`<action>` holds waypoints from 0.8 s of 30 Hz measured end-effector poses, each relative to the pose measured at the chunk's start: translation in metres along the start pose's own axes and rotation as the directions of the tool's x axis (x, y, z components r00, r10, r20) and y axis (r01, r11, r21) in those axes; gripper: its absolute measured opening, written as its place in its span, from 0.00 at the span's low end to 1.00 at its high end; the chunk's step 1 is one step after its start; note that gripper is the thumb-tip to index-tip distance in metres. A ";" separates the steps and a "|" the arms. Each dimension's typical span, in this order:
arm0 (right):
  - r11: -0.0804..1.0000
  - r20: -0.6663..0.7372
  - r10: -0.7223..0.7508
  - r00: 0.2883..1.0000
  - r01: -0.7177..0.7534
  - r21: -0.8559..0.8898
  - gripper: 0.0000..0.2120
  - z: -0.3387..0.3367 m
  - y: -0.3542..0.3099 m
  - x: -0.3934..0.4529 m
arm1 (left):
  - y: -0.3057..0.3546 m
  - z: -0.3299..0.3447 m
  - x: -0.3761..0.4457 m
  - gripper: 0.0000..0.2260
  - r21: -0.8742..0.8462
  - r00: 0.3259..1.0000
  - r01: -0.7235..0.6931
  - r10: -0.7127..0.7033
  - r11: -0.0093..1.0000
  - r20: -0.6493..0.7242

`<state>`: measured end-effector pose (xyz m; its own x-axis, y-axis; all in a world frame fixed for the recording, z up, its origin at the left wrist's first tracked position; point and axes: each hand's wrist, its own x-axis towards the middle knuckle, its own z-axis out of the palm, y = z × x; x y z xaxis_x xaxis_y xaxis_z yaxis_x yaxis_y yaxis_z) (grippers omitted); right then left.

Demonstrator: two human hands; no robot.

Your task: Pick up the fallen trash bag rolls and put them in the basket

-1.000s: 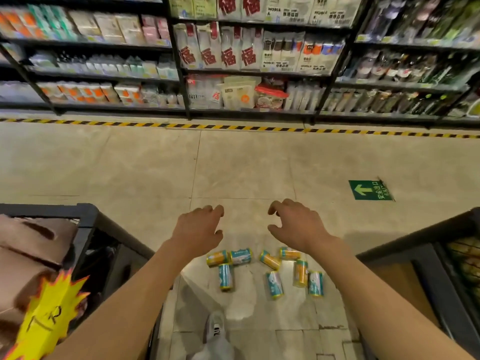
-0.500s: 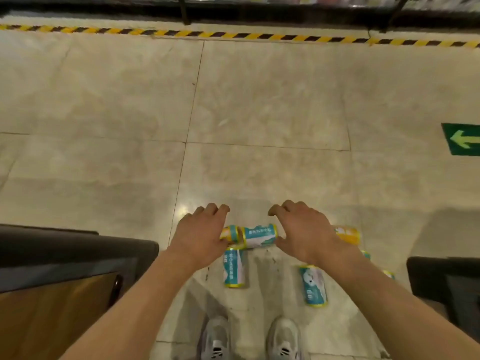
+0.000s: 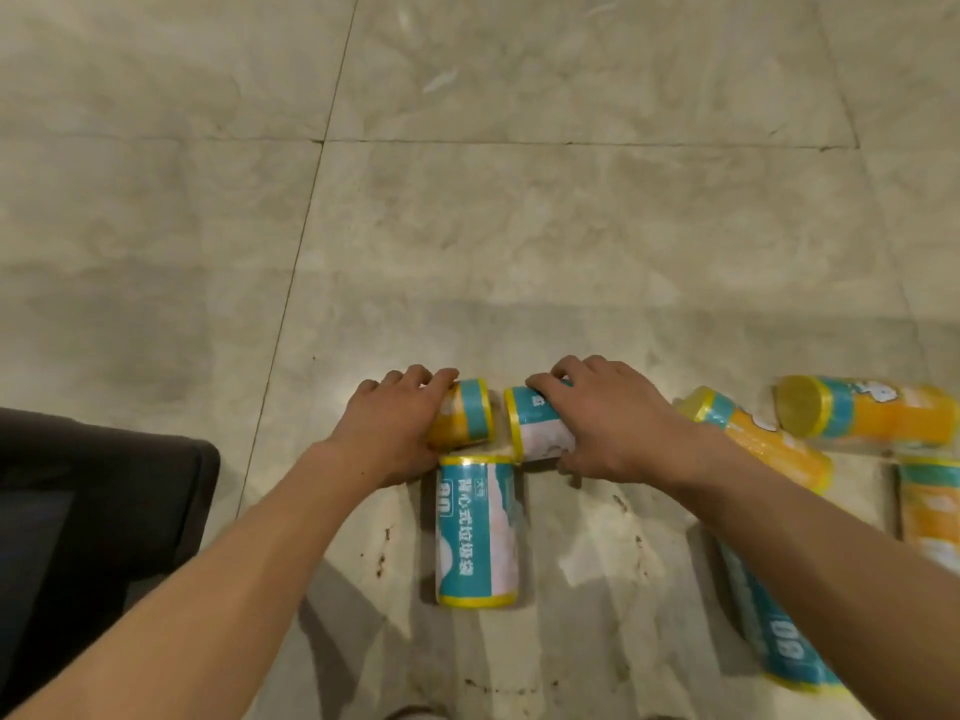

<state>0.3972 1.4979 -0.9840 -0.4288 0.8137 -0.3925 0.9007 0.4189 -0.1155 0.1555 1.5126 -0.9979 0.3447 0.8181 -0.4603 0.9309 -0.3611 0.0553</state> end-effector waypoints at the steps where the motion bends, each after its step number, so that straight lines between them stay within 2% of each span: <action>1: 1.000 0.002 -0.006 1.000 0.006 -0.011 0.41 0.004 -0.001 0.001 | 0.000 0.005 0.002 0.41 -0.010 1.000 -0.011 0.011 1.000 0.002; 7: 0.999 0.037 0.018 0.999 -0.016 -0.052 0.46 0.014 -0.005 0.013 | -0.002 0.011 0.011 0.35 -0.063 0.998 -0.054 0.052 0.997 -0.029; 11: 0.999 0.028 0.047 0.999 -0.046 -0.028 0.45 0.013 -0.005 0.015 | -0.005 0.005 0.009 0.36 -0.046 0.998 -0.048 0.047 0.998 -0.030; 17: 0.989 -0.057 0.132 0.990 -0.128 0.069 0.43 -0.011 0.002 -0.001 | -0.013 -0.034 -0.002 0.38 -0.055 0.996 -0.020 0.016 0.998 -0.088; 20: 0.965 -0.115 0.217 0.969 -0.196 0.175 0.44 -0.047 0.000 -0.019 | -0.013 -0.070 -0.023 0.38 -0.206 0.989 0.005 -0.034 0.979 -0.141; 24: 0.900 -0.195 0.302 0.933 -0.212 0.382 0.43 -0.127 -0.013 -0.065 | 0.003 -0.145 -0.079 0.35 -0.464 0.979 0.005 -0.098 0.886 -0.176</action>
<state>0.4040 1.4910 -0.8411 -0.1414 0.9645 -0.2229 0.9279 0.0506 -0.3694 0.1489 1.5116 -0.8325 0.2674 0.9157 -0.2999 0.8828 -0.1080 0.4572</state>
